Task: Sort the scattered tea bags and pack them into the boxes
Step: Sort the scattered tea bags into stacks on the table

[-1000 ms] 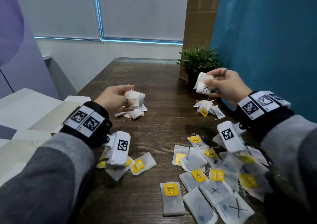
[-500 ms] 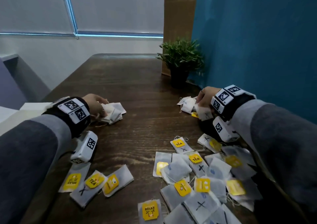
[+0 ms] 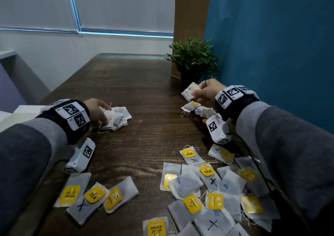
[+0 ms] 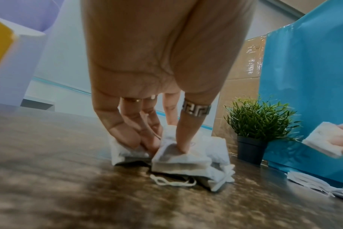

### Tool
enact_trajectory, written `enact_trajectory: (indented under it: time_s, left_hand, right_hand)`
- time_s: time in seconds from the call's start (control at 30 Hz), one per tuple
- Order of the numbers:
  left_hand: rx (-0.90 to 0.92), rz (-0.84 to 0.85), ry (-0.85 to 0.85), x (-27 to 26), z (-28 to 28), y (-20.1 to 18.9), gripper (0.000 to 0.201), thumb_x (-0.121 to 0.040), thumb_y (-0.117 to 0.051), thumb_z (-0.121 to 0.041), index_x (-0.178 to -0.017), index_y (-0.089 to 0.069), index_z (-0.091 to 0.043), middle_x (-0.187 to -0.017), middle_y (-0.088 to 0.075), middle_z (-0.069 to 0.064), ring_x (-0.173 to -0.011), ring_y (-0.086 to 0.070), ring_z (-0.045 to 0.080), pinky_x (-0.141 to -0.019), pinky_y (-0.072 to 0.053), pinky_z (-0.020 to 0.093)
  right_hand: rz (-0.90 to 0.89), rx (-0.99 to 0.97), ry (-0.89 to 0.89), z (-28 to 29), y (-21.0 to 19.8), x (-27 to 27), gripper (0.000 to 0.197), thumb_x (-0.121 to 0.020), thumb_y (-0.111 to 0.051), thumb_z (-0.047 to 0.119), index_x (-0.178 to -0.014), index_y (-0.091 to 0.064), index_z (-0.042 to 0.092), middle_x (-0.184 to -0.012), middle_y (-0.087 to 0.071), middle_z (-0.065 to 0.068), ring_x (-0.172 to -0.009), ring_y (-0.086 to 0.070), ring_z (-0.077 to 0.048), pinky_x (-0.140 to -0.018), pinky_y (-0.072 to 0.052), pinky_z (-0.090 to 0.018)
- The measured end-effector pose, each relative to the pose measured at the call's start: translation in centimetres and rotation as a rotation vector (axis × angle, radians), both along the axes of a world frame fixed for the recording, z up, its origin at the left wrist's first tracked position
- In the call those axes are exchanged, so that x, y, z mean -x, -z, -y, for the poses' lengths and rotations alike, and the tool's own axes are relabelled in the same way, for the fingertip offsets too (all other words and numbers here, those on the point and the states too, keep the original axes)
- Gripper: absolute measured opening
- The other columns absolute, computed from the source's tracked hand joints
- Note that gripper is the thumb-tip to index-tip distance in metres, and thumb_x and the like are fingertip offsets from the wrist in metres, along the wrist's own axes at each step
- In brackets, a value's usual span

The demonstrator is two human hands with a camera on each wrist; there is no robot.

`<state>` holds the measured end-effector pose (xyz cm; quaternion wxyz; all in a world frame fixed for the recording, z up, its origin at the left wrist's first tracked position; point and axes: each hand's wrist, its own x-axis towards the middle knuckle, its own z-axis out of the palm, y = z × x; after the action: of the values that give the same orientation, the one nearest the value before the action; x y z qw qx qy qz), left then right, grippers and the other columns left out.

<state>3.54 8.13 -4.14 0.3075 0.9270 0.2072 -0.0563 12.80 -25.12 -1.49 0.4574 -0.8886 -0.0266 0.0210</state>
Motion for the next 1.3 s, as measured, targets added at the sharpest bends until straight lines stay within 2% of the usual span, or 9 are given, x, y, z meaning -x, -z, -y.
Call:
enact_trajectory:
  time_s: [0.1, 0.2, 0.37, 0.53, 0.7, 0.8, 0.97, 1.13, 1.3]
  left_hand:
    - [-0.007, -0.009, -0.010, 0.1, -0.1, 0.2, 0.053, -0.075, -0.072, 0.003, -0.123, -0.055, -0.012, -0.071, -0.057, 0.013, -0.056, -0.052, 0.023, -0.052, -0.042, 0.028]
    - [-0.180, -0.013, 0.022, 0.6, 0.2, -0.4, 0.061, -0.073, -0.075, -0.008, -0.128, -0.049, -0.012, -0.101, -0.060, 0.018, -0.084, -0.060, 0.031, -0.071, -0.051, 0.036]
    - [-0.493, 0.130, 0.296, 3.4, 4.0, -2.5, 0.054, -0.082, -0.066, -0.025, -0.131, -0.047, -0.016, -0.132, -0.047, 0.016, -0.118, -0.050, 0.031, -0.096, -0.043, 0.034]
    - [-0.157, -0.009, 0.668, 8.4, 12.5, -2.8, 0.039, -0.082, -0.069, -0.029, -0.118, -0.058, -0.017, -0.091, -0.058, -0.007, -0.085, -0.055, 0.012, -0.069, -0.043, 0.022]
    - [-0.258, -0.149, 0.825, 10.3, 17.2, -0.5, 0.052, -0.081, -0.070, -0.031, -0.127, -0.052, -0.015, -0.116, -0.057, -0.001, -0.105, -0.054, 0.018, -0.082, -0.041, 0.025]
    - [-0.261, -0.181, 0.802, 10.4, 17.5, -0.5, 0.045, -0.080, -0.072, -0.030, -0.118, -0.063, -0.009, -0.110, -0.063, 0.004, -0.088, -0.052, 0.014, -0.069, -0.040, 0.023]
    - [-0.124, -0.063, 0.635, 10.6, 15.4, -1.8, 0.006, -0.082, -0.070, -0.019, -0.087, -0.068, -0.019, -0.069, -0.060, -0.005, -0.059, -0.051, 0.005, -0.058, -0.045, 0.020]
    - [0.661, 0.138, 0.390, 12.0, 12.8, -2.8, 0.040, -0.092, -0.031, 0.009, -0.097, -0.062, -0.015, -0.074, -0.064, 0.000, -0.048, -0.058, 0.006, -0.049, -0.050, 0.022]
    - [1.426, 0.140, 0.169, 13.6, 10.2, -4.2, 0.031, -0.089, -0.029, -0.016, -0.095, -0.059, -0.009, -0.054, -0.046, -0.003, -0.043, -0.031, 0.008, -0.050, -0.026, 0.020]
  right_hand:
    - [-0.044, 0.265, -0.013, 0.0, 0.2, 0.4, 0.011, -0.087, -0.065, 0.018, -0.091, -0.062, 0.008, -0.077, -0.064, -0.007, -0.061, -0.061, -0.012, -0.053, -0.046, -0.023]
    - [0.013, 0.750, -0.065, 0.4, -0.2, 1.5, 0.044, -0.087, -0.061, 0.041, -0.120, -0.056, 0.012, -0.107, -0.060, -0.002, -0.103, -0.057, -0.020, -0.076, -0.038, -0.026]
    - [-0.140, 0.517, -0.243, 2.0, -2.2, 5.4, 0.024, -0.086, -0.063, 0.037, -0.101, -0.063, 0.018, -0.091, -0.064, 0.000, -0.075, -0.064, -0.015, -0.060, -0.049, -0.026]
    - [-0.358, 0.765, -0.461, 3.0, -0.8, 10.0, 0.042, -0.075, -0.076, 0.033, -0.111, -0.059, 0.019, -0.093, -0.064, -0.001, -0.079, -0.061, -0.014, -0.061, -0.048, -0.022]
    - [-0.287, 0.964, -0.434, 3.1, 1.4, 12.4, 0.053, -0.073, -0.078, 0.034, -0.117, -0.050, 0.023, -0.078, -0.053, 0.014, -0.064, -0.050, -0.002, -0.049, -0.043, -0.013]
    - [-0.176, 1.032, -0.445, 2.9, 0.9, 12.9, 0.043, -0.074, -0.076, 0.039, -0.108, -0.060, 0.019, -0.076, -0.054, 0.014, -0.072, -0.052, -0.005, -0.058, -0.040, -0.016]
    - [-0.012, 0.635, -0.357, 2.7, -1.4, 13.2, 0.026, -0.073, -0.077, 0.036, -0.083, -0.062, 0.017, -0.079, -0.065, 0.000, -0.073, -0.062, -0.016, -0.066, -0.050, -0.030]
    - [-0.124, 0.007, -0.417, 1.2, -2.4, 14.4, 0.020, -0.078, -0.072, 0.007, -0.090, -0.056, 0.011, -0.081, -0.065, -0.011, -0.072, -0.058, -0.029, -0.044, -0.046, -0.025]
    - [-0.186, -0.182, -0.471, -0.8, -2.1, 14.9, 0.027, -0.079, -0.067, -0.001, -0.099, -0.054, 0.012, -0.083, -0.065, -0.005, -0.064, -0.065, -0.013, -0.048, -0.053, -0.022]
